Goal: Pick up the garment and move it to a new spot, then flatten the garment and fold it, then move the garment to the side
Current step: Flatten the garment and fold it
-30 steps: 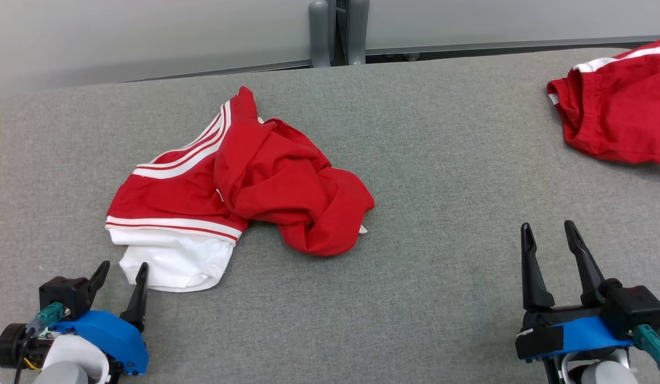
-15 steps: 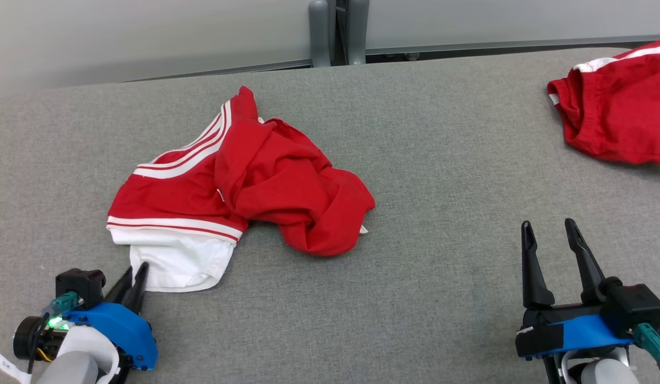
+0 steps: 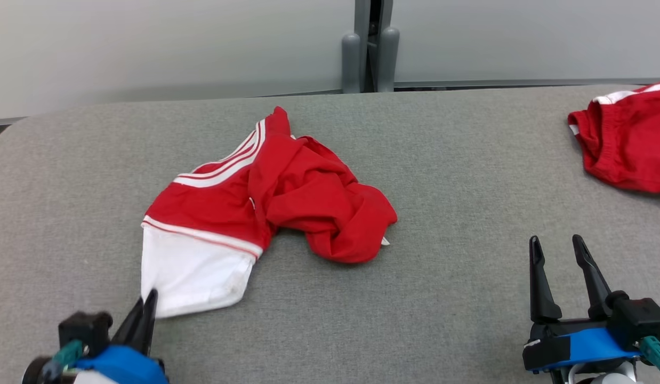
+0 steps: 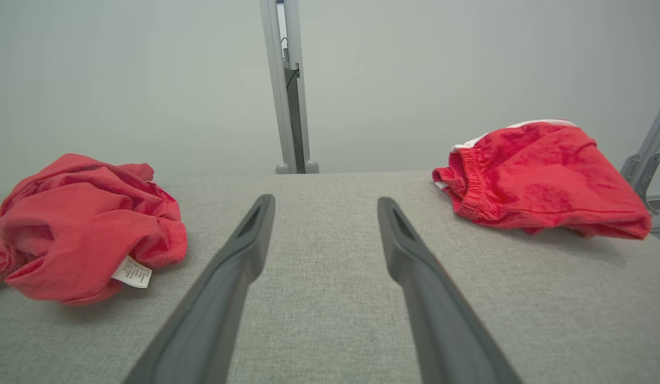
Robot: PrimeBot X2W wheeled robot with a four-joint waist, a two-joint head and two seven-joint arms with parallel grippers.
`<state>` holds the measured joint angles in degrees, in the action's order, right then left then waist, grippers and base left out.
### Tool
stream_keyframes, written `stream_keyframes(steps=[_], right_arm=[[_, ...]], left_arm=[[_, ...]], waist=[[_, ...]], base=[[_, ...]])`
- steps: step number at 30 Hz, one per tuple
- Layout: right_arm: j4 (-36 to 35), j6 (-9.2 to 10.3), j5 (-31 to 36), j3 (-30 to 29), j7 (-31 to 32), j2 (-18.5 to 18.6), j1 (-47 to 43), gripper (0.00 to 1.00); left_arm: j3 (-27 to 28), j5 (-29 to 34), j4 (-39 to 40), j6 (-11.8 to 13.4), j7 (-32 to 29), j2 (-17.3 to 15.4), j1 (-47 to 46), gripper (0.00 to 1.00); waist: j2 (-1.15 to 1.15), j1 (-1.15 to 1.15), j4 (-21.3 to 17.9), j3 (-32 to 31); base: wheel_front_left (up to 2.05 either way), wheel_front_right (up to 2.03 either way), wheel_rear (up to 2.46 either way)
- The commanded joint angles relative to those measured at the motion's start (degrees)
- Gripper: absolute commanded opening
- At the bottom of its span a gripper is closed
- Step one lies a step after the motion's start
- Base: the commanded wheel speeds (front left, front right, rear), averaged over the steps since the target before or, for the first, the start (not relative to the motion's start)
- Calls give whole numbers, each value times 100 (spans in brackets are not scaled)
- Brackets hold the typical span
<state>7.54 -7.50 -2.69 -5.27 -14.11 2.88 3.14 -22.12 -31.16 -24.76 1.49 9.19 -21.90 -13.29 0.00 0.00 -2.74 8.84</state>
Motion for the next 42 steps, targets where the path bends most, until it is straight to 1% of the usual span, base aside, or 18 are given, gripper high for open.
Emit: stream_keyframes(steps=[1, 5, 9, 12, 14, 15, 16, 18, 23, 25, 30, 35, 38, 42], right_arm=[[7, 2, -50, -12, 5, 0, -81, 100], [-5, 2, -72, -68, -8, -1, -112, 100], [-10, 2, -88, -119, -26, 0, -136, 100], [-22, 2, -102, -123, -30, 0, -152, 100], [-42, 2, -96, -129, -22, 0, -149, 100], [-44, 2, -89, -127, -11, 0, -144, 100], [-48, 2, -79, -122, -2, 0, -135, 100], [-52, 2, -61, -112, 23, 0, -103, 100], [-47, 2, -28, -96, 30, 0, -46, 100], [-55, 2, -28, -82, 35, 0, -55, 100], [-83, 2, -14, -56, 43, 0, -42, 100], [-72, 2, -18, -32, 45, 0, -30, 100], [-55, 2, -17, -53, 45, 0, -38, 100], [-56, 2, -13, -81, 47, 0, -47, 100]], left_arm=[[57, -33, 251, 125, -86, -106, 299, 0], [254, -222, 1257, 581, -400, -347, 1263, 0], [444, -414, 2074, 961, -664, -511, 2113, 0], [528, -549, 2419, 1142, -785, -564, 2594, 0], [530, -606, 2565, 1197, -857, -568, 2742, 0], [527, -569, 2625, 1212, -842, -576, 2742, 37], [520, -505, 2672, 1238, -790, -592, 2709, 100], [515, -415, 2776, 1256, -651, -544, 2566, 100], [574, 75, 2960, 1329, 125, -483, 2121, 100], [581, 285, 3001, 1351, 342, -460, 1868, 100], [506, 586, 2965, 1172, 564, -216, 1323, 100], [426, 755, 2679, 967, 605, 83, 845, 100], [469, 840, 2506, 874, 602, 231, 685, 100], [635, 939, 2387, 748, 604, 337, 680, 100]], waist=[[0, 0, 73, -63], [0, 0, 183, -77], [0, 0, 275, -37], [0, 0, 314, -4], [0, 0, 344, 22], [0, 0, 355, 28], [0, 0, 364, 32], [0, 0, 377, 28], [0, 0, 369, -11], [0, 0, 356, -32], [0, 0, 265, -50], [0, 0, 147, -56], [0, 0, 85, -61], [0, 0, 52, -67]], base=[[0, 0, 0], [0, 0, 0], [0, 0, 0], [0, 0, 0], [0, 0, 0], [0, 0, 0], [0, 0, 0], [0, 0, 0], [0, 0, 0], [0, 0, 0], [0, 0, 0], [0, 0, 0], [0, 0, 0], [0, 0, 0]])
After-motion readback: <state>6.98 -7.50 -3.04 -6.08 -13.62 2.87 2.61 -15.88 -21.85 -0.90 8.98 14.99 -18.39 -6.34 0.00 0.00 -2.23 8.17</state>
